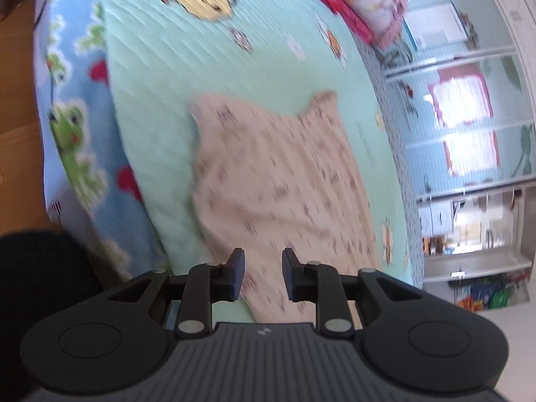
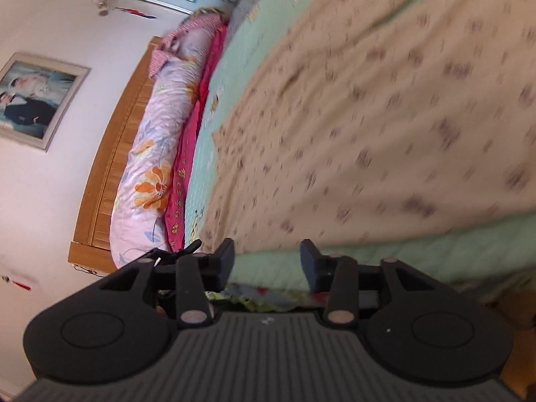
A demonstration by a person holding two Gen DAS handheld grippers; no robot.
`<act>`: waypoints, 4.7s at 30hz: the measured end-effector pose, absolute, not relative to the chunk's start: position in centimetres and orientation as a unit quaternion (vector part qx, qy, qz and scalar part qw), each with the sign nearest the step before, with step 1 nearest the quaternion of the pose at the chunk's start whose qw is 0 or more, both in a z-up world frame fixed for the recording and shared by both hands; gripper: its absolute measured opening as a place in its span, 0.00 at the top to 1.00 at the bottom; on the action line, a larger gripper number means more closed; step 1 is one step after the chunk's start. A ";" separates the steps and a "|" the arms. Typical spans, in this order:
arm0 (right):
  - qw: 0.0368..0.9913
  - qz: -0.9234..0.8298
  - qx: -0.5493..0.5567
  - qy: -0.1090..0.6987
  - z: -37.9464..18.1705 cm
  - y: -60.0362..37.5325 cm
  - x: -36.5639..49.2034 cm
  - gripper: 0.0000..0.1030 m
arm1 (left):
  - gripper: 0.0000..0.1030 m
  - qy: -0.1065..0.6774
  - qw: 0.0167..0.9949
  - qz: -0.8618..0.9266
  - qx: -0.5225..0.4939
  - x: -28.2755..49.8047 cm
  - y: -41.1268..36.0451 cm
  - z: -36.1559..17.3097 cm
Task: Fold clothes
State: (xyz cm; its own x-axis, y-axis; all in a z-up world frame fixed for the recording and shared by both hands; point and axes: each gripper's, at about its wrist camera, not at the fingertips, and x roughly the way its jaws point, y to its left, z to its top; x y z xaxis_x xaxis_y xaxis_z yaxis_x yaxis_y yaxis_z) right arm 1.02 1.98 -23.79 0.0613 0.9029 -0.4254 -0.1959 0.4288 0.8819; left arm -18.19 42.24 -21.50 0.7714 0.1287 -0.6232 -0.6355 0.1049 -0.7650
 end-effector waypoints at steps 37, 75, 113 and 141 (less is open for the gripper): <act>0.650 0.373 0.366 0.552 -26.1 12.8 -2.4 0.99 | 1.00 0.133 0.702 0.292 -0.636 -21.3 50.2 -23.2; 0.769 0.210 0.474 0.374 -21.6 -10.6 3.0 0.64 | 0.87 0.204 0.754 0.215 -0.586 -19.9 39.9 -16.9; 0.816 0.238 0.368 0.378 -20.0 -12.2 2.4 0.45 | 0.44 0.180 0.752 0.273 -0.572 -20.3 42.4 -19.6; 0.742 0.450 0.159 0.471 -23.4 44.7 27.3 0.48 | 0.43 0.171 0.873 0.259 -0.377 -15.4 39.8 -21.3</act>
